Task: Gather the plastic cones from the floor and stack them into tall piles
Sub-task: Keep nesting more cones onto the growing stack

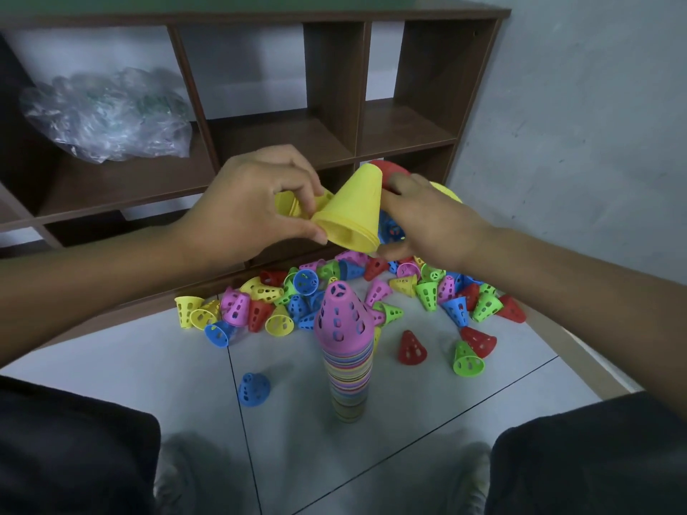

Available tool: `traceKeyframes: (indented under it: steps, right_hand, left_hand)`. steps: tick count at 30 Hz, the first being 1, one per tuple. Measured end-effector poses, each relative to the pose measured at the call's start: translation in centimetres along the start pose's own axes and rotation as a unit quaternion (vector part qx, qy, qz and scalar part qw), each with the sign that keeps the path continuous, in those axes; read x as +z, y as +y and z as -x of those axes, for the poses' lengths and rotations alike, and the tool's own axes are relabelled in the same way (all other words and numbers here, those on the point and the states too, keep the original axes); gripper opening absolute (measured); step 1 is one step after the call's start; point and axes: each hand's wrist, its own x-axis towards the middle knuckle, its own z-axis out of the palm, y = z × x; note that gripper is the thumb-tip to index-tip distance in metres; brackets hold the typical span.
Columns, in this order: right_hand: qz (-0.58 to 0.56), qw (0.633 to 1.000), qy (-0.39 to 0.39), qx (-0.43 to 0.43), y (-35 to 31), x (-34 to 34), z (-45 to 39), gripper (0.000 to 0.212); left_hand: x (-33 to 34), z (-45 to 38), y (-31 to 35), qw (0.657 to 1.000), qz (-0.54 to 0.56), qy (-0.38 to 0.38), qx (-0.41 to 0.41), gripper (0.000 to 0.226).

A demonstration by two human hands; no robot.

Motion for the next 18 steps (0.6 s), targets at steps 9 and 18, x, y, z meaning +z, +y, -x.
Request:
traceKeyframes:
  steps: [9, 18]
  right_hand:
    - [0.098, 0.993, -0.006, -0.062, -0.6, -1.3, 1.0, 0.070]
    - [0.140, 0.985, -0.013, -0.100, -1.1, -1.1, 2.2, 0.067]
  left_hand:
    - [-0.1, 1.9, 0.6, 0.991, -0.088, -0.055, 0.085, 0.023]
    - [0.8, 3.4, 0.5, 0.973, -0.167, -0.093, 0.126, 0.016]
